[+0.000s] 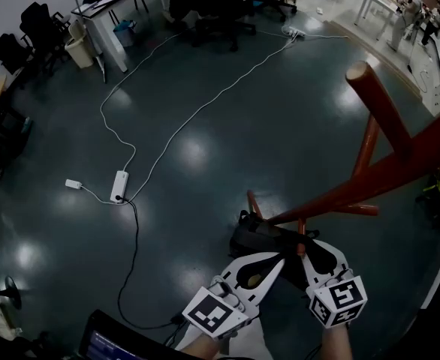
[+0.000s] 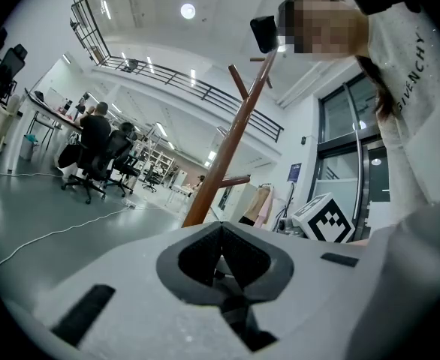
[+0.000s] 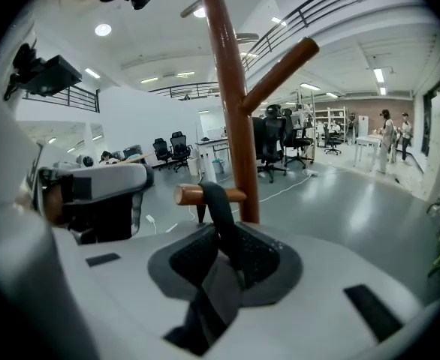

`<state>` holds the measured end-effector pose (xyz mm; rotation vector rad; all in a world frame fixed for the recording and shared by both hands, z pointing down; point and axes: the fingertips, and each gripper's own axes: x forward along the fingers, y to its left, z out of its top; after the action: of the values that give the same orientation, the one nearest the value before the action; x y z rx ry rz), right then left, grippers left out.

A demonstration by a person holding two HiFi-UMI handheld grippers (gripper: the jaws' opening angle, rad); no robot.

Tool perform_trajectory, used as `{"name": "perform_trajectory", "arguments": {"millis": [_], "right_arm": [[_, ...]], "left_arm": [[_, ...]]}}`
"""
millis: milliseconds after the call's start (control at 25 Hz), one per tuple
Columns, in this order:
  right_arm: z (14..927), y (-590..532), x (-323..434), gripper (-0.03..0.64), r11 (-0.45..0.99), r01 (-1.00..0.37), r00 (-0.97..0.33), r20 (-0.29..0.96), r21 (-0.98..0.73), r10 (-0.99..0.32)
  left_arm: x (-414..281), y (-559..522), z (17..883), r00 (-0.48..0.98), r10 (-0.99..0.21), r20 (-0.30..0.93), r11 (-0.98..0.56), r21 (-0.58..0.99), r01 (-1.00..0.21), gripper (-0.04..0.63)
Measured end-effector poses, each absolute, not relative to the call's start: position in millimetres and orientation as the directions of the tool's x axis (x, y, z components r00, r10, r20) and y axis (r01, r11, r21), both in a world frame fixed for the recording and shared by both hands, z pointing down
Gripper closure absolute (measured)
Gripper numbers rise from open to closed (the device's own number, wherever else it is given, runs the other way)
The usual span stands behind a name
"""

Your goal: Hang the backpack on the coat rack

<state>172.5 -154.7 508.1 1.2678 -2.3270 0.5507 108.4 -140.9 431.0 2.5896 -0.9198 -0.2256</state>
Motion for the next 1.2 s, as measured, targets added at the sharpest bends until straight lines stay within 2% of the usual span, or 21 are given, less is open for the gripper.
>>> {"name": "perform_trajectory", "arguments": {"millis": [160,400,720,840,960,1200], "right_arm": [[504,-157,176,0.563,0.475,-0.869,-0.469,0.534,-0.137,-0.703],[503,-146,164,0.519,0.507,-0.850,-0.497,0.536,-0.143,-0.682],[509,-120,151,0.502,0.532,-0.809,-0.577,0.513,-0.250,-0.636],[510,-107,138,0.505,0.592,-0.776,-0.604,0.524,-0.215,-0.601],[502,-101,128,0.574,0.608,-0.777,-0.588,0.530,-0.162,-0.611],[462,-99,118,0.581,0.604,-0.787,-0.582,0.476,-0.127,-0.659]], "left_arm": [[112,-134,434,0.783,-0.622,-0.003,-0.711,0.421,-0.563,0.586],[110,-132,433,0.780,-0.625,-0.001,-0.697,0.450,-0.558,0.586],[107,-129,434,0.782,-0.623,0.003,-0.701,0.442,-0.560,0.586],[107,-126,438,0.783,-0.622,0.014,-0.692,0.458,-0.558,0.586],[104,-125,436,0.785,-0.619,0.019,-0.695,0.452,-0.560,0.586],[96,-125,412,0.790,-0.613,0.011,-0.710,0.431,-0.557,0.586]]}}
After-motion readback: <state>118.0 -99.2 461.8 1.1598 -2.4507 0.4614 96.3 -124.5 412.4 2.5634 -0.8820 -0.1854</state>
